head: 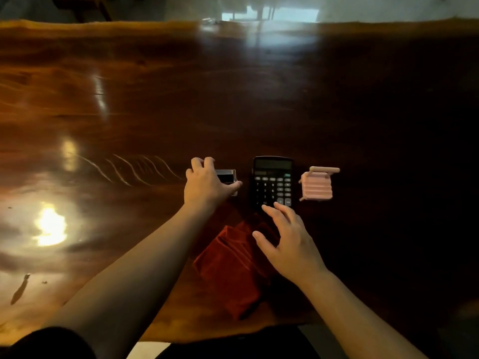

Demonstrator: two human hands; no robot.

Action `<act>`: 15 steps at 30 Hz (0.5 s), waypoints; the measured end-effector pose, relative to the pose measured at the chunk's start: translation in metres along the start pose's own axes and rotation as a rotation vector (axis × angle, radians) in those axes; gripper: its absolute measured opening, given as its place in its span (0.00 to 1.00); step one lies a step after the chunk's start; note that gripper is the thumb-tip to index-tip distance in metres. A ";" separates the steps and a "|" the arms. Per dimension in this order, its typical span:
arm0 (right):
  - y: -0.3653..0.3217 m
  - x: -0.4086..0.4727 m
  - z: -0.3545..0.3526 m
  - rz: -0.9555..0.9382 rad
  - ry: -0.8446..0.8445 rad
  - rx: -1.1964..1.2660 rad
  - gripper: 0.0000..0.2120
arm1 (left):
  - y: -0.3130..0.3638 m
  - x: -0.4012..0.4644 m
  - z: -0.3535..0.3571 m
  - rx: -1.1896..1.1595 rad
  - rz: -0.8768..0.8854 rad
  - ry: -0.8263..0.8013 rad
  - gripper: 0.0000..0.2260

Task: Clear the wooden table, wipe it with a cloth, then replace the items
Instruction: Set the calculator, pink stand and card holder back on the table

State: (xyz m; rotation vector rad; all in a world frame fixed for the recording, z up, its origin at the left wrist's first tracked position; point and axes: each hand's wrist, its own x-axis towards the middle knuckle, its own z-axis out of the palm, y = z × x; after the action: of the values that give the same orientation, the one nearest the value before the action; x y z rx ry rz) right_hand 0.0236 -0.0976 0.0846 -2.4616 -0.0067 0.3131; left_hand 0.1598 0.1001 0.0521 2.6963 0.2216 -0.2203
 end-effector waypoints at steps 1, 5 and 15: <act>0.005 -0.001 -0.002 0.002 -0.001 0.000 0.31 | 0.005 0.003 0.005 0.007 -0.002 -0.008 0.43; 0.018 -0.003 -0.008 0.004 0.006 0.004 0.31 | 0.015 0.010 0.021 0.037 -0.012 -0.027 0.44; 0.025 -0.002 -0.008 0.000 -0.017 0.001 0.30 | 0.028 0.014 0.043 0.081 -0.056 -0.009 0.45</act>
State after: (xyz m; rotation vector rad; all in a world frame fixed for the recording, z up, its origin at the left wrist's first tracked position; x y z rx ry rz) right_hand 0.0217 -0.1223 0.0754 -2.4583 -0.0142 0.3334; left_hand 0.1737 0.0587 0.0219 2.7706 0.2915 -0.2631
